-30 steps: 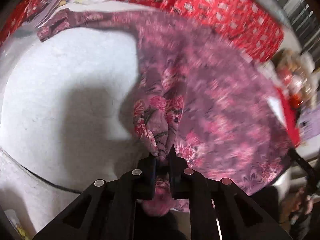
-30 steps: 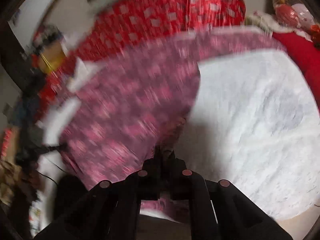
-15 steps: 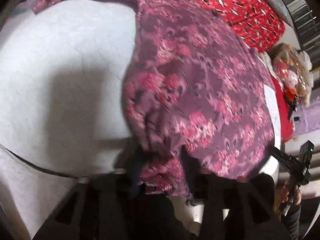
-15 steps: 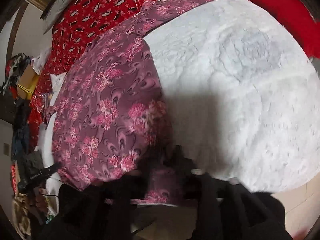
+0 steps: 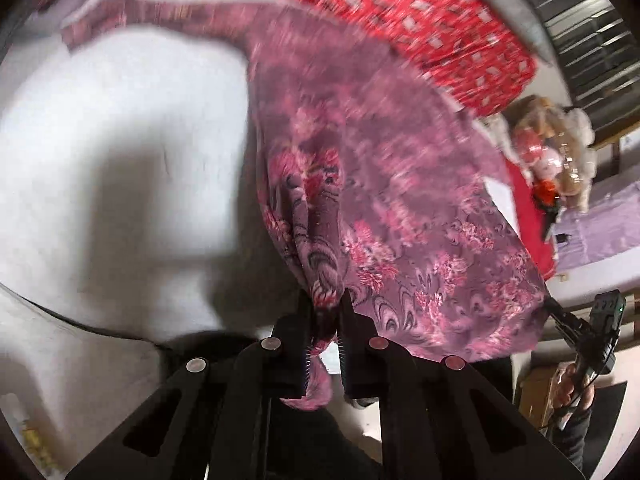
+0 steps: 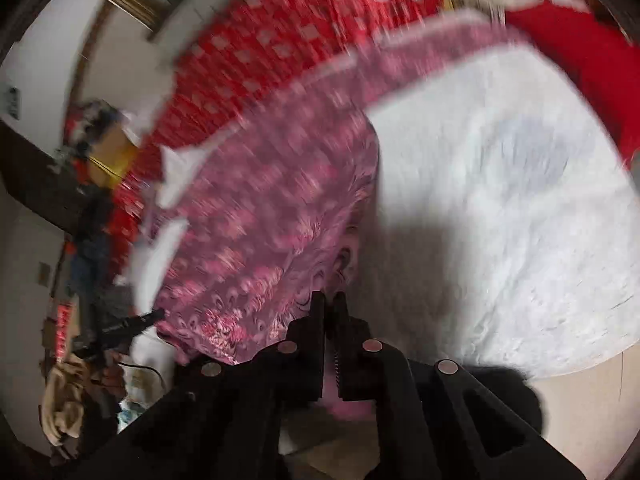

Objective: Fold small clothes

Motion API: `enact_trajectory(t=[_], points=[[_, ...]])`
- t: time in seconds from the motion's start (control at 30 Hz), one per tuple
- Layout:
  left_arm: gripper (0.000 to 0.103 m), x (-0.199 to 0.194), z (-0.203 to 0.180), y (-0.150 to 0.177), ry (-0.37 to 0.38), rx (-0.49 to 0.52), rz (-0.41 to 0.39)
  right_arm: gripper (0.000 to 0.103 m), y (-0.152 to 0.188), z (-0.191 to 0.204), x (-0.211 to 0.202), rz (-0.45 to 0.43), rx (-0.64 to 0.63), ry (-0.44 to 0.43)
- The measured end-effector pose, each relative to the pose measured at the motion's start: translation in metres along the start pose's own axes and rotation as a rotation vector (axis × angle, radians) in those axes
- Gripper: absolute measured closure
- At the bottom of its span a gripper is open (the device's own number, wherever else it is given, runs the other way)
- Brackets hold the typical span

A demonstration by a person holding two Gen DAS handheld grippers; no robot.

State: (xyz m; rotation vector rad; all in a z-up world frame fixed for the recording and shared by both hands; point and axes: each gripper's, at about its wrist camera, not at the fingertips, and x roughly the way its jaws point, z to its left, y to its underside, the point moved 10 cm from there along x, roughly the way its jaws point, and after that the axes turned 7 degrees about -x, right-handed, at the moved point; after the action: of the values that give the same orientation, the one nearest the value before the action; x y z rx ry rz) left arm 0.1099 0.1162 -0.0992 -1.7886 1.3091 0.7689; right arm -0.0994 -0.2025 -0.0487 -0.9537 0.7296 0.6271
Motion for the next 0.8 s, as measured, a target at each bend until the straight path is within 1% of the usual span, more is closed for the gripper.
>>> enact_trajectory(t=[0.07, 0.13, 0.2, 0.23, 0.3, 0.33, 0.4, 0.43, 0.47, 0.5, 0.53, 0.57, 0.6, 0.63, 0.67, 0.7, 0.73, 0.77, 0.8], points=[[0.093, -0.02, -0.009, -0.004, -0.005, 0.014, -0.02, 0.101, -0.007, 0.007, -0.02, -0.032, 0.008, -0.016], [0.093, -0.027, -0.011, -0.002, 0.006, 0.006, -0.005, 0.101, -0.007, 0.006, -0.034, -0.034, 0.04, -0.041], [0.092, -0.024, -0.006, 0.003, -0.004, -0.004, 0.007, 0.101, -0.002, -0.004, -0.033, -0.014, 0.08, -0.052], [0.091, -0.016, 0.004, 0.009, -0.038, -0.014, 0.02, 0.101, 0.001, -0.01, -0.03, -0.001, 0.089, -0.045], [0.091, -0.004, 0.027, 0.021, -0.101, -0.05, 0.06, 0.101, 0.016, -0.036, -0.006, 0.063, 0.148, 0.0], [0.091, 0.002, 0.046, 0.028, -0.156, -0.073, 0.089, 0.101, 0.024, -0.051, 0.005, 0.097, 0.168, 0.025], [0.091, 0.009, 0.069, 0.038, -0.229, -0.101, 0.109, 0.101, 0.043, -0.084, 0.033, 0.197, 0.204, 0.107], [0.092, 0.008, 0.078, 0.04, -0.247, -0.11, 0.11, 0.101, 0.049, -0.095, 0.042, 0.24, 0.216, 0.141], [0.092, 0.004, 0.083, 0.037, -0.249, -0.126, 0.102, 0.1, 0.048, -0.102, 0.044, 0.258, 0.223, 0.163], [0.092, -0.004, 0.082, 0.03, -0.237, -0.137, 0.081, 0.095, 0.041, -0.11, 0.045, 0.264, 0.218, 0.2], [0.092, -0.009, 0.077, 0.022, -0.229, -0.135, 0.063, 0.095, 0.028, -0.111, 0.042, 0.235, 0.204, 0.211], [0.092, -0.015, 0.067, 0.007, -0.224, -0.123, 0.028, 0.095, 0.015, -0.107, 0.039, 0.204, 0.189, 0.208], [0.091, -0.019, 0.053, -0.012, -0.227, -0.1, -0.014, 0.095, -0.013, -0.099, 0.034, 0.129, 0.147, 0.194], [0.091, -0.021, 0.042, -0.027, -0.227, -0.079, -0.047, 0.094, -0.029, -0.091, 0.033, 0.085, 0.117, 0.181], [0.091, -0.019, 0.027, -0.039, -0.22, -0.058, -0.073, 0.09, -0.045, -0.082, 0.036, 0.049, 0.083, 0.166], [0.086, -0.016, 0.008, -0.049, -0.21, -0.037, -0.093, 0.082, -0.06, -0.07, 0.041, 0.019, 0.048, 0.148], [0.079, -0.006, -0.01, -0.066, -0.201, -0.022, -0.109, 0.078, -0.077, -0.057, 0.054, -0.01, 0.01, 0.129], [0.077, 0.007, -0.021, -0.075, -0.204, -0.018, -0.12, 0.074, -0.085, -0.05, 0.067, -0.02, -0.012, 0.119], [0.076, 0.018, -0.028, -0.084, -0.21, -0.015, -0.127, 0.075, -0.091, -0.043, 0.083, -0.014, -0.025, 0.11]])
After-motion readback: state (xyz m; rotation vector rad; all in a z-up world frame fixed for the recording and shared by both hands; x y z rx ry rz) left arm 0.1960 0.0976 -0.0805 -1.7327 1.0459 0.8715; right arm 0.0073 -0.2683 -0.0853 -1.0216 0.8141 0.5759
